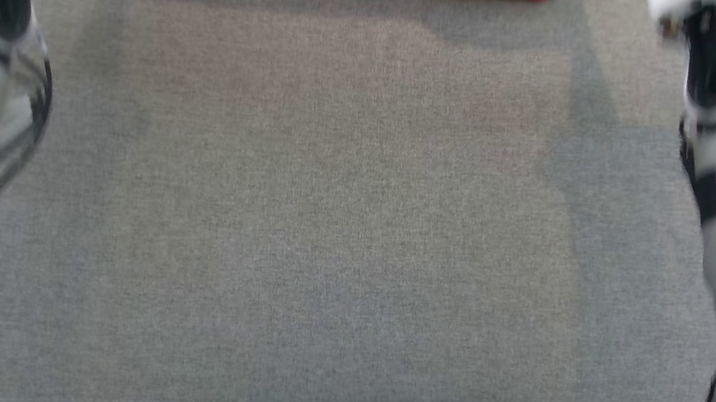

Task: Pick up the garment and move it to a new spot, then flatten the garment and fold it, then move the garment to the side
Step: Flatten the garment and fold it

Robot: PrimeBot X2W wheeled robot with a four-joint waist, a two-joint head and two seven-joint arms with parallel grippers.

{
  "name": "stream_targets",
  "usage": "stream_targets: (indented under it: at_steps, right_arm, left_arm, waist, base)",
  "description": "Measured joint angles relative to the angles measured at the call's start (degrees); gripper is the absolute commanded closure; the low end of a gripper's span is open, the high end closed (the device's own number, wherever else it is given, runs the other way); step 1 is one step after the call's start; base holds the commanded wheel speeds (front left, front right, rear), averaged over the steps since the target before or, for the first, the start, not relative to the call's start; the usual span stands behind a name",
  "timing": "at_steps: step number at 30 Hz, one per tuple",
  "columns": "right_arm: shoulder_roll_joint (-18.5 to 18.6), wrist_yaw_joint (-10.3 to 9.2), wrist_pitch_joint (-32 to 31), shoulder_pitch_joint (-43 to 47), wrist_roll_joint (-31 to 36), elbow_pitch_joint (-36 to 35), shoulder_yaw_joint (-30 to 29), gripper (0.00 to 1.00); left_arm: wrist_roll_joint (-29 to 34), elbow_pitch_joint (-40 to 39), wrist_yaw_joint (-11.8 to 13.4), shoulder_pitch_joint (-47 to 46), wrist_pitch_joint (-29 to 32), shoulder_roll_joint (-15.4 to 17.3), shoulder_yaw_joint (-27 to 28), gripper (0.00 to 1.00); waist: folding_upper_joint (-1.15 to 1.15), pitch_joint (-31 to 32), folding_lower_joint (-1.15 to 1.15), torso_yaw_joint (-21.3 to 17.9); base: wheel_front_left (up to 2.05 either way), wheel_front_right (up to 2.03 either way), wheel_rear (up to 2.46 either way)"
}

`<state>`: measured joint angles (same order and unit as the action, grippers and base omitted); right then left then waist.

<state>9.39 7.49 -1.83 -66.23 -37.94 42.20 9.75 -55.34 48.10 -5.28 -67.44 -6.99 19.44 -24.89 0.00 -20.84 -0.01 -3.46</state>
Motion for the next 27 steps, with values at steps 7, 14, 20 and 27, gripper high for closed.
stream_targets:
  at_steps: [7,14,20,27]
  right_arm:
    - [5.63,0.0,-3.48,27.18,-9.42,-17.91,-1.01,1.0]
    - [4.87,0.0,-6.78,49.86,-11.2,-32.84,-5.68,1.0]
    - [1.66,0.0,-8.94,62.84,-9.07,-40.02,-10.31,1.0]
    - [-3.23,0.0,-14.62,73.79,-7.6,-46.51,-13.49,1.0]
  left_arm:
    - [-3.43,-11.36,1.59,23.69,1.25,2.27,-0.62,1.0]
    - [-6.87,-29.02,7.35,44.37,-0.44,5.39,1.43,1.0]
    - [-8.75,-38.99,12.43,57.13,-1.29,6.24,2.19,1.0]
    - [-10.59,-43.58,15.75,69.7,-3.78,4.99,2.29,1.0]
  waist:
    - [0.0,5.71,0.0,0.35]
    - [0.0,10.05,0.0,0.64]
    - [0.0,12.3,0.0,0.88]
    - [0.0,14.92,0.0,0.93]
  base:
    - [0.0,0.0,0.0]
    - [0.0,0.0,0.0]
    - [0.0,0.0,0.0]
    - [0.0,0.0,0.0]
